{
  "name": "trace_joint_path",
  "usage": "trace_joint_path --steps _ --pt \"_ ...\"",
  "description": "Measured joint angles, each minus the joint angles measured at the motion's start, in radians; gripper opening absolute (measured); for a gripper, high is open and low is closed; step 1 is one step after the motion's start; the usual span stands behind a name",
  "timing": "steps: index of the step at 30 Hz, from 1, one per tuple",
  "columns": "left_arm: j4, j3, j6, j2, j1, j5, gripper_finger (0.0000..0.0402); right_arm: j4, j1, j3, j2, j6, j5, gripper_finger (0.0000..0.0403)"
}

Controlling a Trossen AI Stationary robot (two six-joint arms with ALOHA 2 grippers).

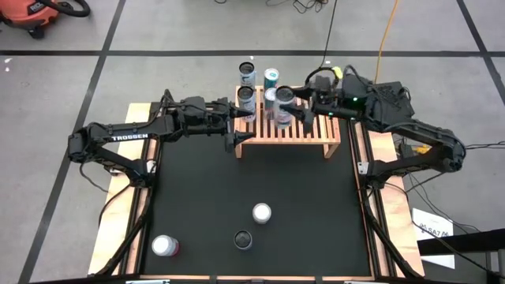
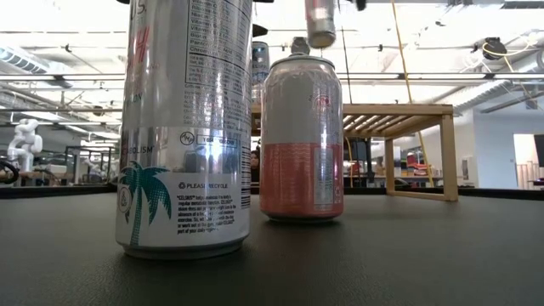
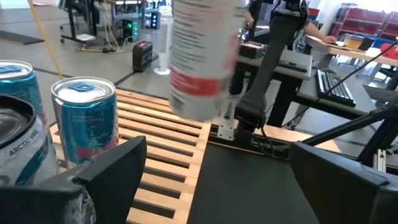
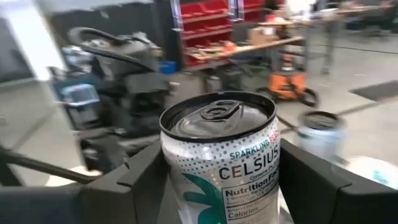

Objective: Place canned beverage on shelf
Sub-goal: Put the pink soda can on the shelf

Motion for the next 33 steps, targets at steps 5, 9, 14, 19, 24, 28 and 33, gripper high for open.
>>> trace_joint_path --steps 5,9,14,19,24,28,33 --pt "-0.002 0.000 0.000 0.000 0.000 -0.006 0.0395 -0.086 -0.062 0.000 -0.034 -0.067 0.049 0.0245" --pt "-0.002 -0.001 0.001 0.000 -0.001 -0.029 0.0395 -0.072 -0.149 -0.036 -0.026 -0.108 0.036 0.0245" --pt "-0.003 -0.002 -0.001 0.000 -0.001 -0.049 0.0395 0.097 -0.277 -0.138 -0.005 -0.121 -0.086 0.0245" --pt "-0.015 -0.002 -0.001 -0.002 -0.001 -0.049 0.0396 0.266 -0.390 -0.203 0.049 -0.106 -0.192 0.0245" --pt "-0.041 -0.002 -0.001 -0.010 -0.001 -0.079 0.0396 0.320 -0.463 -0.208 0.145 -0.117 -0.248 0.0245" --pt "-0.040 -0.003 -0.001 -0.016 -0.001 -0.096 0.0396 0.390 -0.500 -0.208 0.216 -0.099 -0.326 0.0245" --pt "-0.049 -0.003 -0.002 -0.021 -0.001 -0.124 0.0396 0.397 -0.542 -0.208 0.260 -0.100 -0.383 0.0246"
